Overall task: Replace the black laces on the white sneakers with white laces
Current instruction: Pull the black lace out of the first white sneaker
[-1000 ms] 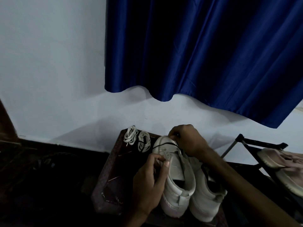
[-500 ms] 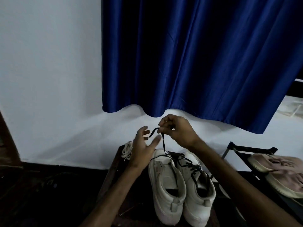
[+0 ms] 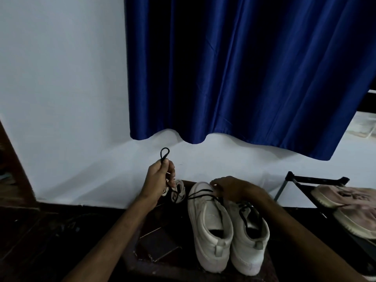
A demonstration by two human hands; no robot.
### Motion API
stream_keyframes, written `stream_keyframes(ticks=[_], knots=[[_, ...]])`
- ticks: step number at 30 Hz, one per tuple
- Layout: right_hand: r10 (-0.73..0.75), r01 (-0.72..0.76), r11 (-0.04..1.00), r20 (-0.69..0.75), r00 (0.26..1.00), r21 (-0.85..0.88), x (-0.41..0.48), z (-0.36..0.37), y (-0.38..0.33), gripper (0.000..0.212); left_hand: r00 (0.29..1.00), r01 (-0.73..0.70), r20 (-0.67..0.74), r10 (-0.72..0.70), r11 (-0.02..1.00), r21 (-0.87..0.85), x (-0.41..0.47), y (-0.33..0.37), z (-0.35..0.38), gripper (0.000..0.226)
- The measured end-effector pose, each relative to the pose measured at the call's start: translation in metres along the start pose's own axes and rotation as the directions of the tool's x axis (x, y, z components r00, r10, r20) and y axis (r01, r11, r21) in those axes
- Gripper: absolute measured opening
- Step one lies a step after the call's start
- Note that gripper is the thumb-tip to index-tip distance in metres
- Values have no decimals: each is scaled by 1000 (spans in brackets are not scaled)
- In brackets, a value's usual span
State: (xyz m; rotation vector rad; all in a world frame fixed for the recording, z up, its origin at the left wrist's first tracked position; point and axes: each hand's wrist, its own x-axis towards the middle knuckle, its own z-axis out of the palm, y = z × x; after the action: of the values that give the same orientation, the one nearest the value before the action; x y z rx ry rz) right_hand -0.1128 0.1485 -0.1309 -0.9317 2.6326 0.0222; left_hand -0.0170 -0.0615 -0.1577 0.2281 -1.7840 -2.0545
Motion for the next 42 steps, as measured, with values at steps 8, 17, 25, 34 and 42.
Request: stream_keyframes(ticks=[8, 17, 25, 34, 42], knots=[[131, -130, 986, -1, 991, 104, 4, -14, -3, 39, 985, -175, 149, 93, 438, 882, -41, -45, -46, 55], [106, -110, 994, -105, 989, -29, -5, -19, -49, 18, 900, -401, 316, 299, 285, 871, -87, -79, -44, 39], [-180, 414, 701, -417, 891, 581, -43, -38, -119, 5, 885, -401, 142, 444, 569, 718, -93, -58, -61, 30], [71, -4, 990, -478, 876, 140, -5, 85, -146, 22, 941, -338, 288, 177, 466, 818, -92, -74, -74, 39], [199, 131, 815, -485, 851, 565, 3, 153, -162, 80, 965, -262, 148, 218, 725, 637, -98, -79, -71, 55]])
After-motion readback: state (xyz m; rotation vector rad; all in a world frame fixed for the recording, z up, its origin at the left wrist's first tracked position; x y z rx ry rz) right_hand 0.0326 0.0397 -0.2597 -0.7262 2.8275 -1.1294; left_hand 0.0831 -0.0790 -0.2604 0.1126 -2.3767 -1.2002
